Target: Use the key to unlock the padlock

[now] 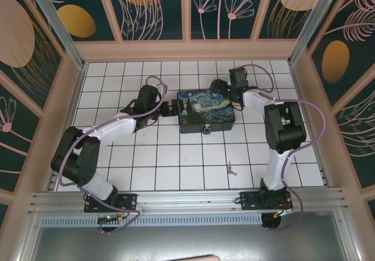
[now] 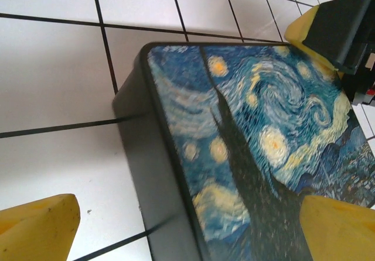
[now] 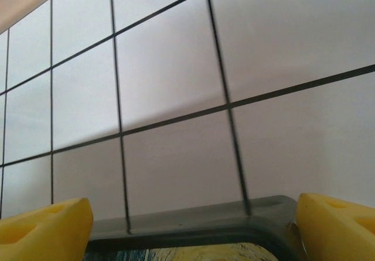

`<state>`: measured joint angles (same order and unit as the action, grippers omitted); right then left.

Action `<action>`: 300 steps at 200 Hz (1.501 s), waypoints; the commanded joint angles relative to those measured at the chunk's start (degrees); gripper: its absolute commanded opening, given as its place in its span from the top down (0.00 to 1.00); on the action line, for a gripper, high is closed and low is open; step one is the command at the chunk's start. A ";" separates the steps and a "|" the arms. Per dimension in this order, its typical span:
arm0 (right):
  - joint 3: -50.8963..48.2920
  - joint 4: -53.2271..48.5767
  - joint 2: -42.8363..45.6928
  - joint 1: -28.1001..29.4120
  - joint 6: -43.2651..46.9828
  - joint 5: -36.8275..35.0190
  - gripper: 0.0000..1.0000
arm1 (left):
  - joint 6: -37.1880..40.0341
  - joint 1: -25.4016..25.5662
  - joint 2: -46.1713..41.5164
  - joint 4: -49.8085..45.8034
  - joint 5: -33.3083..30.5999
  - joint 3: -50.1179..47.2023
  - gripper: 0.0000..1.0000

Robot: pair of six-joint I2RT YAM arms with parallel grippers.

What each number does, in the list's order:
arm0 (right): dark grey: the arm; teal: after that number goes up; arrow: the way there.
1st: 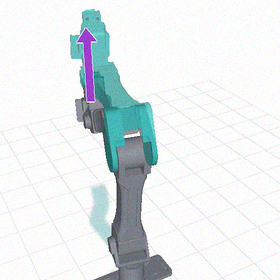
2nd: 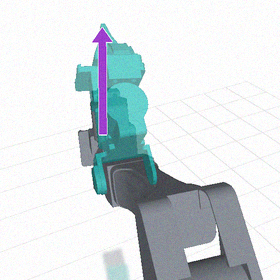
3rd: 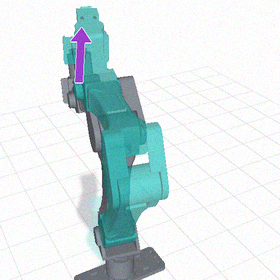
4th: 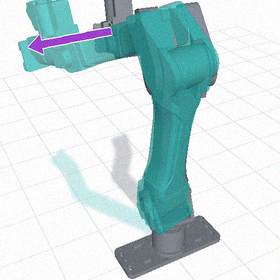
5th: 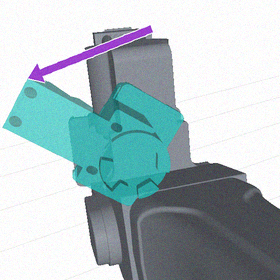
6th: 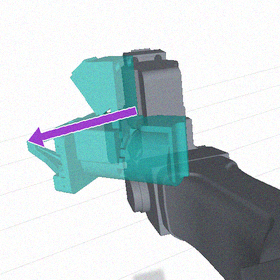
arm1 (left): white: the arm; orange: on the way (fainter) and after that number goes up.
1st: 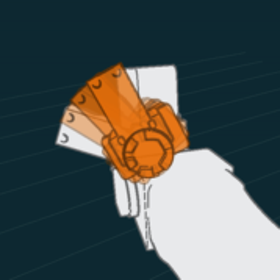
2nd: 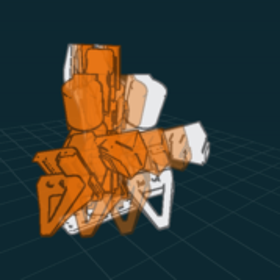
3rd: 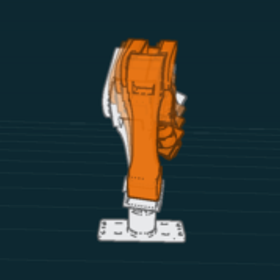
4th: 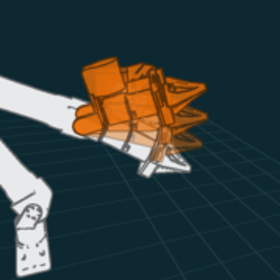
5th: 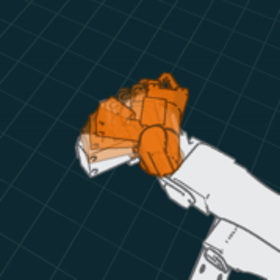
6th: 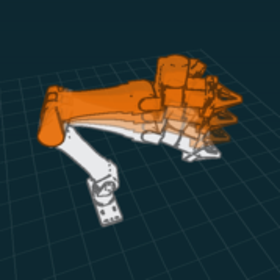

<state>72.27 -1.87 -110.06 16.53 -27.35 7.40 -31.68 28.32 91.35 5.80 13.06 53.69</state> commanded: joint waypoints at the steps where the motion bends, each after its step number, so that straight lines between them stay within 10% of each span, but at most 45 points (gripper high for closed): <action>1: 1.54 0.24 0.54 -0.45 -1.00 -1.32 0.09 | -1.46 0.63 0.85 0.76 0.17 1.68 0.04; 66: 1.22 -11.31 15.54 -5.10 2.16 -0.64 0.09 | 3.86 4.66 -5.15 -12.94 -10.47 4.26 0.06; 155: -31.02 -25.91 51.40 1.55 -16.48 -2.36 0.41 | -7.23 8.29 -22.48 -19.60 -8.06 -16.49 0.06; 219: -43.85 -27.27 56.64 18.22 -30.55 -5.93 0.54 | -13.21 14.64 -21.70 -17.91 -9.84 -14.27 0.06; 300: -50.54 -29.44 59.16 22.15 -35.90 -8.54 0.59 | -14.64 17.77 -17.75 -16.24 -9.26 -12.33 0.06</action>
<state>25.47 -29.87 -52.45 37.30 -59.16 1.06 -45.80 45.82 72.71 -10.72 3.99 38.83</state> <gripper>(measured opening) 0.416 0.941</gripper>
